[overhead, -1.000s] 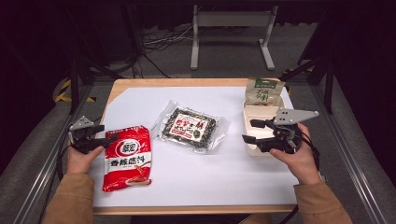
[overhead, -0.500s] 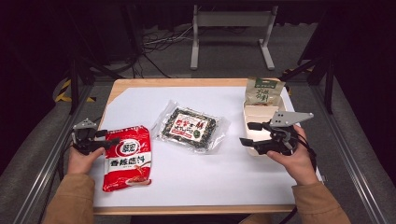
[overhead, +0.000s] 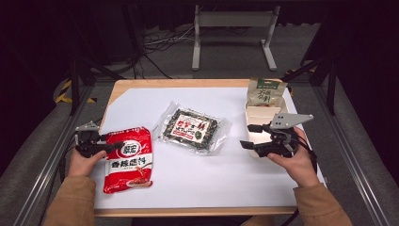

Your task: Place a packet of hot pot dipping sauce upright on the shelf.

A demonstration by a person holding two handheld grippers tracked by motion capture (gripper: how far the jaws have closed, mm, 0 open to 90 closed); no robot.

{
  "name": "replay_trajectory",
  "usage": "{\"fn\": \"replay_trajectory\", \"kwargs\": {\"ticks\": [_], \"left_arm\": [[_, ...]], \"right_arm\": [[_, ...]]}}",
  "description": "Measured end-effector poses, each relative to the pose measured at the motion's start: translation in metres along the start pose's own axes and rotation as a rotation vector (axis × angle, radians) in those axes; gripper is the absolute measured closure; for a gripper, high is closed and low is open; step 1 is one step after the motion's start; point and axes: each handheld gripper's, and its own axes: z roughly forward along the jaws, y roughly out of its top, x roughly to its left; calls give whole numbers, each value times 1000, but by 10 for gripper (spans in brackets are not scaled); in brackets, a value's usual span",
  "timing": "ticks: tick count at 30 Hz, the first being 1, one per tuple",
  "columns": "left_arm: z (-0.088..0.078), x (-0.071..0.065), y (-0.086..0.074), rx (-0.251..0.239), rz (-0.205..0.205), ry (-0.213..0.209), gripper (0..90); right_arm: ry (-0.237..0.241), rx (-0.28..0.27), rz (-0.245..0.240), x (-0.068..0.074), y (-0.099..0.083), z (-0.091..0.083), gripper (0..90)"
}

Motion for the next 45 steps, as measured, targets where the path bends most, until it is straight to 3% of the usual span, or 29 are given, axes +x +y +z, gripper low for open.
{"fn": "replay_trajectory", "kwargs": {"ticks": [2, 7, 10, 13, 17, 20, 29, 35, 43, 45], "left_arm": [[0, 0, 0, 8, 10, 11, 275], [0, -5, -1, 30, 35, 65, 398], [-3, -8, 0, 30, 55, 91, 523], [-2, -10, 0, 40, 35, 97, 611], [-3, -15, 2, 46, 74, 139, 778], [-4, -17, 3, 49, 78, 141, 879], [-14, -23, 8, 24, 82, 138, 900], [-27, -33, 16, 18, 114, 131, 900], [-45, -43, 25, -8, 123, 121, 900], [-52, -47, 28, -15, 146, 120, 900]], "right_arm": [[0, 0, -1, 0, 0, 0, 352], [-5, 6, -5, 0, -1, 1, 353], [-6, 10, -5, -1, -2, 2, 356], [-7, 11, -3, -1, -2, 2, 356], [-5, 13, -6, -1, -2, 3, 357], [-3, 13, -8, 0, -2, 4, 357], [-6, 10, -7, 0, -2, 3, 358], [-4, 14, -13, 2, -2, 4, 359], [-7, 6, -14, 3, -1, 2, 360], [-6, 4, -13, 3, -1, 2, 360]]}}
